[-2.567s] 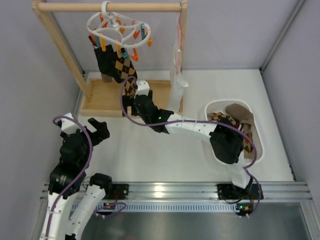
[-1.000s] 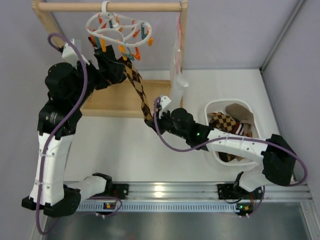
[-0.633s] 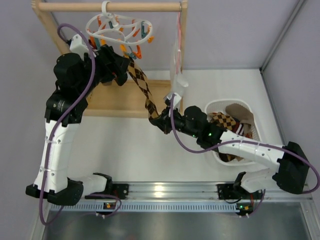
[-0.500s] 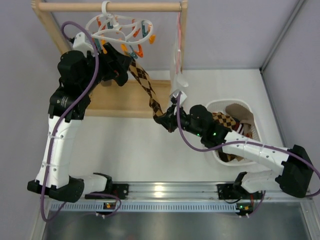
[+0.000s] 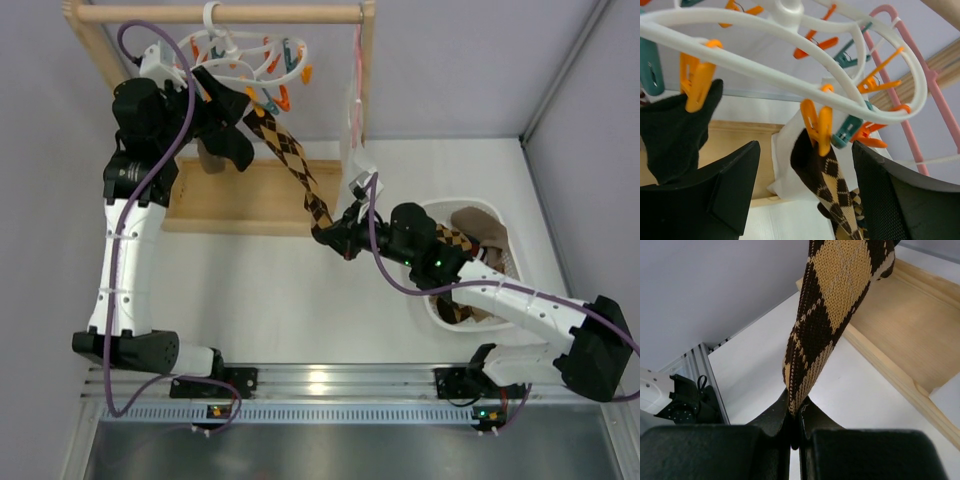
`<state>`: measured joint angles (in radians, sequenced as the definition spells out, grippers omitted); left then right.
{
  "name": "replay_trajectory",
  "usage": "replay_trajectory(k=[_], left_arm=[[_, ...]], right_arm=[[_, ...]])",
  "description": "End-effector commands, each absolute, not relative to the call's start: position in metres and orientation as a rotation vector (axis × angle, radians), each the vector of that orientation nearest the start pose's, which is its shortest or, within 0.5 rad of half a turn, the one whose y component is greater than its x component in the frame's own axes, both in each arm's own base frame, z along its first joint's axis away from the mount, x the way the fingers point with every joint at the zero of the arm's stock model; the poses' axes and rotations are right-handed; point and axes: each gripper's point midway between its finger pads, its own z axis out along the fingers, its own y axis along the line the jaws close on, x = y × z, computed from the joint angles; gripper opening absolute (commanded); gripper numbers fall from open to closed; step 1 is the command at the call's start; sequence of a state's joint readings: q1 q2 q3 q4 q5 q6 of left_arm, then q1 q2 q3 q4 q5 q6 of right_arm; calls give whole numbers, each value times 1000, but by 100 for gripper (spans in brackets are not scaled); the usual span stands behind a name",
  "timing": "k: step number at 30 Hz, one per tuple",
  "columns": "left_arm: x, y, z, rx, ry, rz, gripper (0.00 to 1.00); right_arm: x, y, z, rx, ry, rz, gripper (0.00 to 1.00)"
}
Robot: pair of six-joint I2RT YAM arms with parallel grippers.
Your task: Remove the socks clipped to the hanger
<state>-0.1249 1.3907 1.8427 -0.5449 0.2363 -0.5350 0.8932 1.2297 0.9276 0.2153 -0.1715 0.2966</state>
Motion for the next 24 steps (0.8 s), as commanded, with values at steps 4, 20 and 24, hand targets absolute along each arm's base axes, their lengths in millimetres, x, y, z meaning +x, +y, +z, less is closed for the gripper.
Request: replay_trajectory(k=[4, 20, 24], left_arm=[[404, -112, 506, -47, 1560, -795, 71], [433, -121, 487, 30, 1522, -902, 59], [435, -127, 488, 46, 1492, -948, 59]], right_arm=[[221, 359, 318, -672, 1563, 1133, 0], [203, 369, 332, -766, 1499, 1239, 0], [200, 369, 334, -782, 1489, 1252, 0]])
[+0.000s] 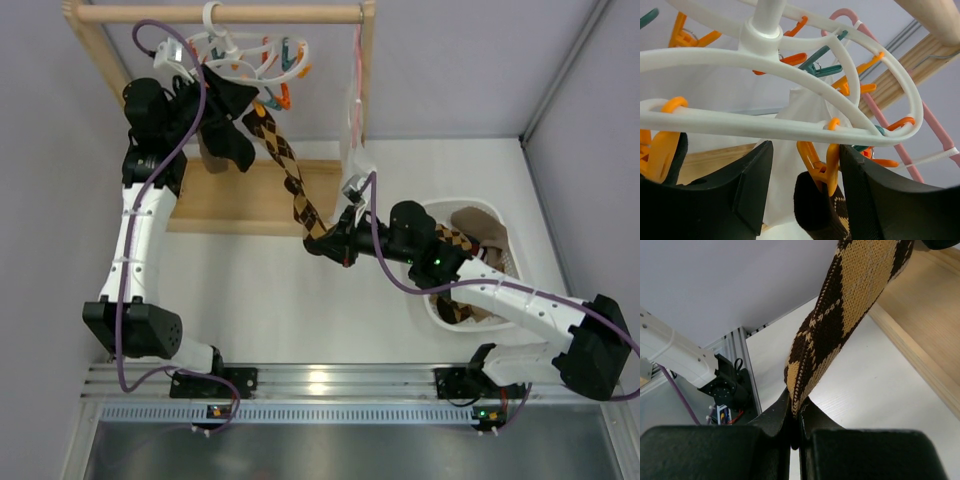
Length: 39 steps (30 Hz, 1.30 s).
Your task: Remove the socks clipped to the hanger
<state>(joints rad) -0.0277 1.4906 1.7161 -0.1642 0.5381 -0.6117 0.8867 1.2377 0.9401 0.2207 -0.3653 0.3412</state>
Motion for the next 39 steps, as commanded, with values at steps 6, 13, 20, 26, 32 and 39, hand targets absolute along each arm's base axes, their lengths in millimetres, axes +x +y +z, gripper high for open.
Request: replay_trajectory(k=[6, 13, 20, 26, 32, 39], left_arm=[[438, -133, 494, 73, 1449, -1001, 56], [440, -139, 489, 79, 1444, -1065, 52], [443, -139, 488, 60, 1445, -1078, 30], [442, -138, 484, 46, 1451, -1073, 27], [434, -135, 477, 13, 1462, -1068, 56], [407, -125, 466, -45, 1457, -1021, 95]], right_arm=[[198, 370, 333, -797, 1485, 1258, 0], [194, 374, 335, -812, 1469, 1292, 0], [192, 376, 332, -819, 1473, 1301, 0], [190, 369, 325, -810, 1484, 1285, 0], [186, 340, 312, -739, 1558, 1201, 0], [190, 273, 289, -556, 1727, 948, 0]])
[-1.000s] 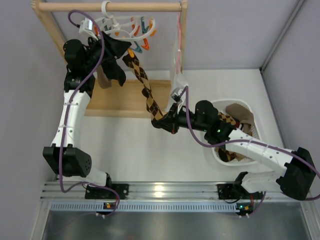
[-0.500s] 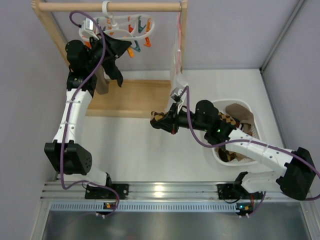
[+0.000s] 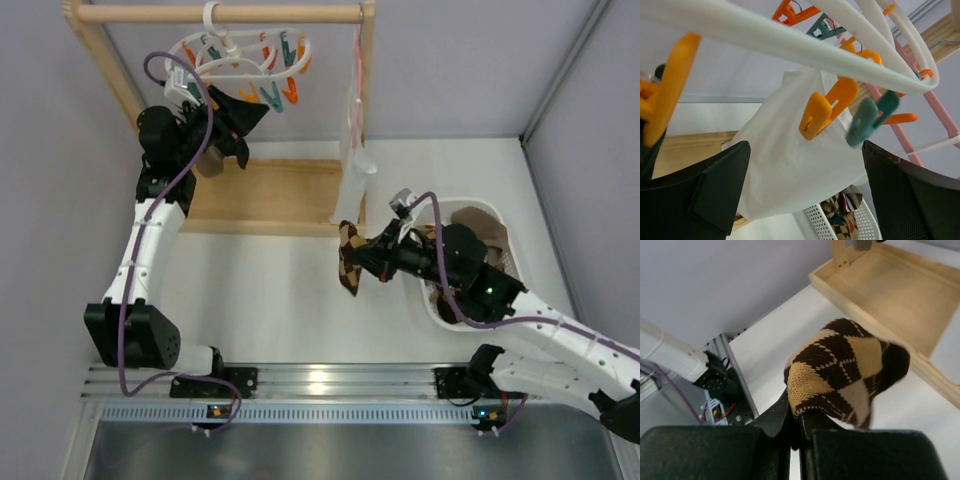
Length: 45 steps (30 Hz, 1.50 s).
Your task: Remove the socks clipped to the hanger
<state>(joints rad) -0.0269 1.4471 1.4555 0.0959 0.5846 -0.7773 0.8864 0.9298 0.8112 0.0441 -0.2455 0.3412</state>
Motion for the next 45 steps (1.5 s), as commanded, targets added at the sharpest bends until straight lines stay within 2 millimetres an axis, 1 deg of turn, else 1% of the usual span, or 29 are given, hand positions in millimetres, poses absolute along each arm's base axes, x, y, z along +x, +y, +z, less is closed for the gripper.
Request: replay_trajectory(k=[1, 3, 4, 5, 6, 7, 8, 12, 13, 15, 16, 17, 18, 20, 21, 23, 24, 26, 27, 28, 29, 30, 33, 35, 36, 37, 38, 43, 45], left_arm=[[397, -123, 470, -50, 1442, -1010, 98], [393, -117, 449, -115, 1476, -984, 98], [381, -114, 453, -126, 1465, -969, 98], [377, -110, 447, -144, 1474, -947, 98], [375, -107, 427, -181, 1519, -929, 98], [369, -98, 420, -238, 1540, -882, 98], [366, -95, 397, -272, 1601, -855, 98], [343, -83, 361, -324, 1664, -768, 98], [338, -81, 349, -336, 1705, -751, 98], [326, -82, 342, -328, 1725, -747, 98], [320, -82, 328, -332, 1764, -739, 98], [315, -82, 324, -329, 1776, -739, 98], [307, -82, 327, -313, 1765, -736, 98], [296, -79, 318, -310, 1796, -701, 98], [289, -78, 321, -296, 1787, -689, 98], [281, -75, 326, -267, 1788, -653, 98], [273, -73, 324, -270, 1806, -638, 98], [266, -73, 332, -230, 1797, -624, 98], [260, -74, 333, -218, 1801, -622, 98], [257, -74, 335, -196, 1796, -616, 98], [255, -74, 337, -186, 1791, -612, 98], [251, -74, 339, -177, 1783, -607, 98], [249, -69, 334, -164, 1802, -558, 98], [248, -66, 333, -167, 1809, -538, 98], [247, -65, 332, -168, 1808, -531, 98], [248, -63, 330, -178, 1808, -522, 98], [249, -62, 328, -186, 1812, -516, 98], [261, -54, 304, -230, 1873, -461, 98], [262, -51, 297, -246, 1890, -448, 98]], right_arm=[[197, 258, 292, -491, 1732, 885, 0], [209, 230, 285, -377, 1798, 738, 0], [211, 221, 287, -346, 1801, 701, 0], [213, 213, 286, -319, 1816, 657, 0], [216, 204, 290, -289, 1815, 623, 0], [219, 191, 288, -252, 1830, 563, 0], [220, 185, 294, -227, 1823, 544, 0], [236, 146, 299, -101, 1821, 394, 0], [240, 139, 301, -79, 1820, 378, 0], [249, 129, 302, -52, 1815, 362, 0], [253, 126, 302, -42, 1818, 356, 0], [258, 121, 302, -30, 1823, 348, 0], [265, 114, 302, -9, 1830, 341, 0], [272, 106, 306, 19, 1817, 339, 0], [277, 97, 307, 45, 1810, 337, 0], [284, 91, 307, 69, 1808, 340, 0], [293, 81, 303, 99, 1821, 325, 0], [303, 73, 292, 122, 1841, 312, 0], [315, 64, 285, 153, 1842, 293, 0], [321, 62, 278, 165, 1847, 292, 0], [326, 63, 264, 167, 1876, 303, 0], [334, 56, 248, 188, 1915, 289, 0], [349, 39, 234, 240, 1927, 247, 0], [355, 21, 235, 275, 1915, 206, 0], [358, 17, 233, 280, 1923, 190, 0], [360, 14, 232, 268, 1935, 166, 0], [365, 16, 240, 252, 1926, 173, 0], [376, 16, 215, 258, 1989, 167, 2], [376, 28, 202, 248, 2019, 241, 4]])
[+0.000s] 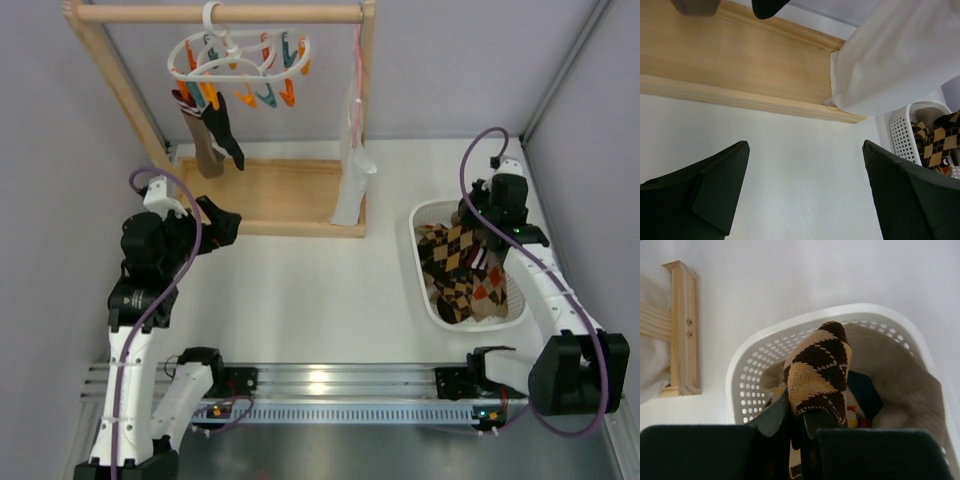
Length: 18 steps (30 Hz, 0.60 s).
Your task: Remove the socks clipped to the hanger
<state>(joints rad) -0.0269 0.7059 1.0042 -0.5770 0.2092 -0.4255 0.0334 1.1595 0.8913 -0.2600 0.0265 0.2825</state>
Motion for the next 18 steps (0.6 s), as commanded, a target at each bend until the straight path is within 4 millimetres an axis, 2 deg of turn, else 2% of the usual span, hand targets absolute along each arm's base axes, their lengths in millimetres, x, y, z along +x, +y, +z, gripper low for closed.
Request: replay_trajectory(k=[1, 3, 4, 5, 7, 8, 10, 11, 12, 13, 14, 18], left_arm=[[262, -50, 295, -253, 1891, -439, 98], [262, -45, 292, -269, 1889, -409, 98], [262, -43, 292, -274, 1884, -400, 98], [260, -41, 294, -277, 1874, -388, 98], [258, -39, 293, -279, 1867, -374, 98], [256, -38, 294, -279, 1858, -368, 98], [255, -34, 291, -294, 1854, -334, 98], [254, -32, 291, -298, 1846, -323, 98], [253, -32, 289, -299, 1849, -316, 98], [253, -33, 288, -296, 1849, -318, 98], [252, -33, 287, -295, 1849, -317, 98], [252, -27, 285, -321, 1846, -287, 98]], right_arm=[[371, 32, 184, 254, 2057, 268, 6], [370, 42, 168, 287, 2056, 349, 21], [362, 43, 145, 314, 2090, 357, 23], [361, 43, 137, 331, 2096, 366, 24], [353, 46, 117, 368, 2130, 387, 32], [355, 48, 116, 365, 2122, 407, 35], [352, 49, 113, 386, 2135, 417, 50], [352, 49, 121, 387, 2110, 418, 57], [346, 48, 122, 397, 2119, 414, 77], [345, 47, 129, 401, 2106, 411, 85], [343, 45, 148, 395, 2058, 407, 91], [329, 43, 194, 375, 1962, 409, 99]])
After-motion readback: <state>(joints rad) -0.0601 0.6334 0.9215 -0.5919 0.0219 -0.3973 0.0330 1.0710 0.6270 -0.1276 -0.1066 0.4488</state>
